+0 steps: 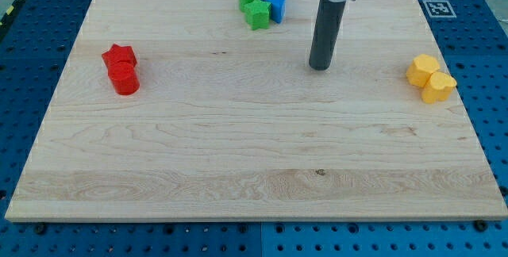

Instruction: Point at the blue cube

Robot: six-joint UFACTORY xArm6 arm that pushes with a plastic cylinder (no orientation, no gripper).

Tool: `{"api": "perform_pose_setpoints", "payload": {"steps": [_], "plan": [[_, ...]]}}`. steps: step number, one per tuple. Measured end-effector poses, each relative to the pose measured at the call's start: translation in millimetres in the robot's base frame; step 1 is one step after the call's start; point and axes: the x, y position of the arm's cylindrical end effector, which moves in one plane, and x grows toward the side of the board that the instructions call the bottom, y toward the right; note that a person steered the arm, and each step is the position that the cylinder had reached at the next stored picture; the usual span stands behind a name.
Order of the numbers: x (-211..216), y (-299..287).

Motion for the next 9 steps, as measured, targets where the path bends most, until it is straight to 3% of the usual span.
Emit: {"api": "perform_pose_setpoints", "payload": {"steps": [9], "plan": [[-66,22]]}}
